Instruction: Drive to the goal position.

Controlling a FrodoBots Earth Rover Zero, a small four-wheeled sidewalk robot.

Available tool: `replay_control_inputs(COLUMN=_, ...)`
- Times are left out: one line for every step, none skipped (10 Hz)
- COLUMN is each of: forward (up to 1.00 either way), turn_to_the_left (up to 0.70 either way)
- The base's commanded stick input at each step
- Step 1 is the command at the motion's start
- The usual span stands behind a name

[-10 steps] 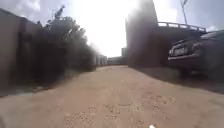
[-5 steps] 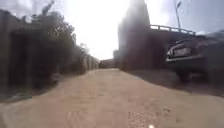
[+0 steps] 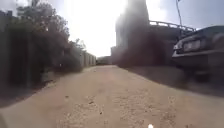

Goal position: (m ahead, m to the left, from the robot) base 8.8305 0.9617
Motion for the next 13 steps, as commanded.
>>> replay_control_inputs(forward=1.00, turn_to_the_left=0.00)
replay_control_inputs(forward=1.00, turn_to_the_left=0.00)
replay_control_inputs(forward=1.00, turn_to_the_left=0.00)
replay_control_inputs(forward=1.00, turn_to_the_left=0.00)
replay_control_inputs(forward=1.00, turn_to_the_left=0.00)
replay_control_inputs(forward=1.00, turn_to_the_left=0.00)
replay_control_inputs(forward=1.00, turn_to_the_left=0.00)
replay_control_inputs(forward=1.00, turn_to_the_left=0.00)
replay_control_inputs(forward=1.00, turn_to_the_left=0.00)
replay_control_inputs(forward=1.00, turn_to_the_left=0.00)
replay_control_inputs(forward=1.00, turn_to_the_left=0.00)
replay_control_inputs(forward=1.00, turn_to_the_left=0.00)
replay_control_inputs(forward=1.00, turn_to_the_left=0.00)
